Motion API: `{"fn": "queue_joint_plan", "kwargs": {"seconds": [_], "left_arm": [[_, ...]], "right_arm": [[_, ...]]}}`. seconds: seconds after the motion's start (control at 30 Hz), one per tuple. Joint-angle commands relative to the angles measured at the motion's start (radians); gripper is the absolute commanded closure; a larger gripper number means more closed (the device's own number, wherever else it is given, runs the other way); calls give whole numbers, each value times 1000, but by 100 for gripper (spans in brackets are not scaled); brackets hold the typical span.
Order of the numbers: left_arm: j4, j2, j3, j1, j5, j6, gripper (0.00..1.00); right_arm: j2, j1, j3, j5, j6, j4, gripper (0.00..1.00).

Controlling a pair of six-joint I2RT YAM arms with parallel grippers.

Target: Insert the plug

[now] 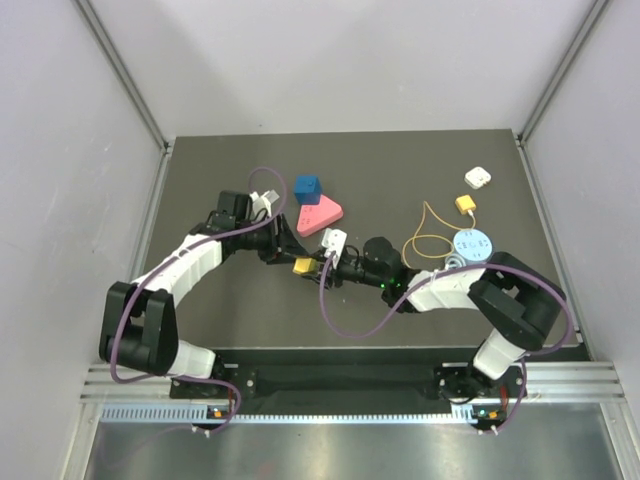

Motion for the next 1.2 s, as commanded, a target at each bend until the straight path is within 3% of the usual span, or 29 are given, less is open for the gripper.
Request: {"fn": "queue_joint_plan", "kwargs": {"seconds": [0.0,0.3,0.57,0.67,0.7,0.77,0.8,0.9,0.97,1.03,1.17], "left_arm": [[63,-57,-1,-5,56,-53,50],[131,-102,-29,-5,144,-156,44],[59,-99,-24,-8,132,-103,48],[65,-103,-25,-11,139,-108,64],[63,-103,-24,-11,142,-110,78],[63,-100,-21,-13,148,-110,98],[65,-100,-21,-13,158,-117,100],[86,-95,-22,-17,179,-137,100],[94,-92,-22,-19,193,-145,82],[82,-88,-15,-19,201,-137,54],[65,-85,-13,-19,205,-113,51]], "right_arm": [[-64,9,-16,-23,16,133,100],[-101,3,-65,11,30,209,100],[-104,-12,-85,1,65,253,100],[-99,-14,-83,6,68,255,100],[-96,-15,-83,6,70,258,100],[-90,-20,-85,6,80,262,100],[-89,-21,-85,8,85,265,100],[-82,-29,-85,18,97,276,100],[-79,-34,-88,23,99,288,100],[-75,-38,-88,17,105,298,100],[-73,-44,-85,3,114,304,100]]}}
